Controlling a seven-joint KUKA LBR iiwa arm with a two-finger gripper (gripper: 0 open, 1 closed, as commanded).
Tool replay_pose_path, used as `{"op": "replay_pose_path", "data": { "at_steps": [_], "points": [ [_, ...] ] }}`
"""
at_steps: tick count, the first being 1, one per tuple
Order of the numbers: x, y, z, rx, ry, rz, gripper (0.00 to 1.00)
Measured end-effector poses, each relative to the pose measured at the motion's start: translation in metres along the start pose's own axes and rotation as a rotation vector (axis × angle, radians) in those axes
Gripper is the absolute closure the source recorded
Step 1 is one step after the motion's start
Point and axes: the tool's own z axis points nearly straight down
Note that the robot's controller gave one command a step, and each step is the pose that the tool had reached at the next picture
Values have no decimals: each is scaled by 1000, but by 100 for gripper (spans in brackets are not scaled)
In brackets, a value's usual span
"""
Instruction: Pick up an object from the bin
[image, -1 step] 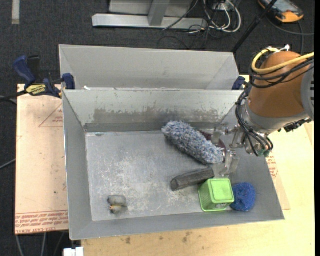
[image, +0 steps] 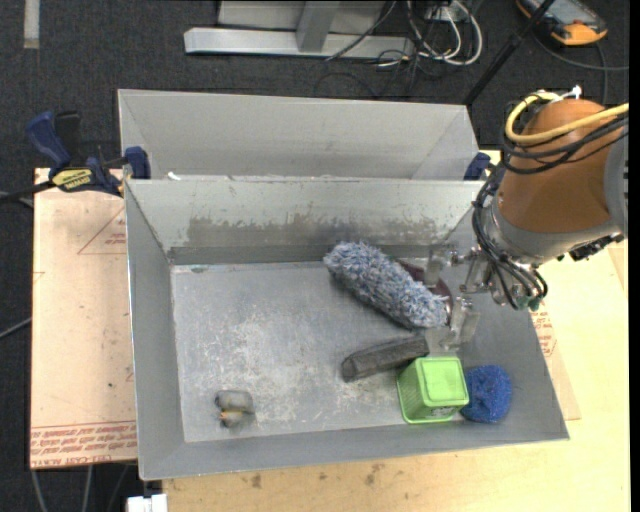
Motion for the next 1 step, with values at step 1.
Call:
{"op": "replay_pose_path", "data": {
  "at_steps": [1],
  "points": [
    [-11,13,21,2,-9,66,0]
  ]
}}
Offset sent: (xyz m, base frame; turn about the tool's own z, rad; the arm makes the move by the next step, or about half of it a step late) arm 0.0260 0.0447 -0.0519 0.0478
